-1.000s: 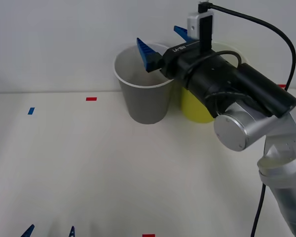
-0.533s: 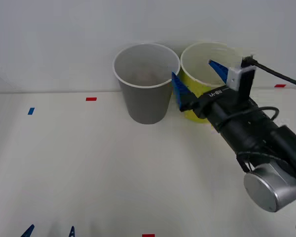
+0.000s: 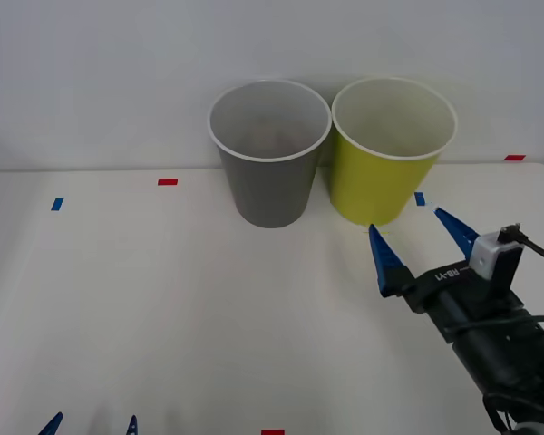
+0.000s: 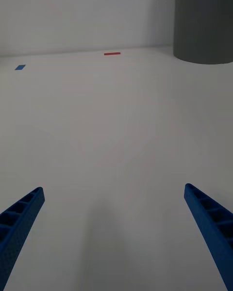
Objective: Put cans in the gray bin and PET bottles in the light green bin.
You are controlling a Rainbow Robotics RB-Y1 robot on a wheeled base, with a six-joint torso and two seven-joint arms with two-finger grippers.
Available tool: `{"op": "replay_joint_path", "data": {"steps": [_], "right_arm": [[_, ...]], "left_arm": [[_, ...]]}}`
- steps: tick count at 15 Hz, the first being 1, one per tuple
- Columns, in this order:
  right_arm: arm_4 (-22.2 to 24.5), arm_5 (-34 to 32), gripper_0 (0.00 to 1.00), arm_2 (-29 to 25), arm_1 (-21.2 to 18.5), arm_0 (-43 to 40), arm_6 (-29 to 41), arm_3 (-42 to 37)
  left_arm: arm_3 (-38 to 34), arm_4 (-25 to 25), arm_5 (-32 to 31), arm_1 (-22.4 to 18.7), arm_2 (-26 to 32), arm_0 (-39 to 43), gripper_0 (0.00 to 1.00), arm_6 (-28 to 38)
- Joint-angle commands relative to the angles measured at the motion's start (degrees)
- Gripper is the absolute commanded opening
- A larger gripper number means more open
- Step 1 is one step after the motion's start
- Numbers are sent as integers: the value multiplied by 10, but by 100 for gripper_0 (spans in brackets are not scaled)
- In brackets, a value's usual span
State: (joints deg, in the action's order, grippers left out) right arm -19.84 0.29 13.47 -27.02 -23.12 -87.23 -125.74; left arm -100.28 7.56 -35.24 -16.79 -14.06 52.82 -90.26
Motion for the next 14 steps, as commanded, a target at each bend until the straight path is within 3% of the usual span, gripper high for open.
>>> {"op": "replay_joint_path", "data": {"steps": [1,5,6,7,9,14], "right_arm": [[6,-6,100,-14,34,-56,-7,0],[26,-9,100,-22,94,-111,-17,4],[52,-13,100,-24,107,-112,-20,16],[75,-58,100,-20,117,-110,-22,52],[89,-115,100,-17,115,-105,-22,101],[87,-226,100,-11,61,-181,-19,149]], "left_arm": [[0,0,0,0,0,0,100,0],[0,0,0,0,0,0,100,0],[0,0,0,0,0,0,100,0],[0,0,0,0,0,0,100,0],[0,0,0,0,0,0,100,0],[0,0,0,0,0,0,100,0]]}}
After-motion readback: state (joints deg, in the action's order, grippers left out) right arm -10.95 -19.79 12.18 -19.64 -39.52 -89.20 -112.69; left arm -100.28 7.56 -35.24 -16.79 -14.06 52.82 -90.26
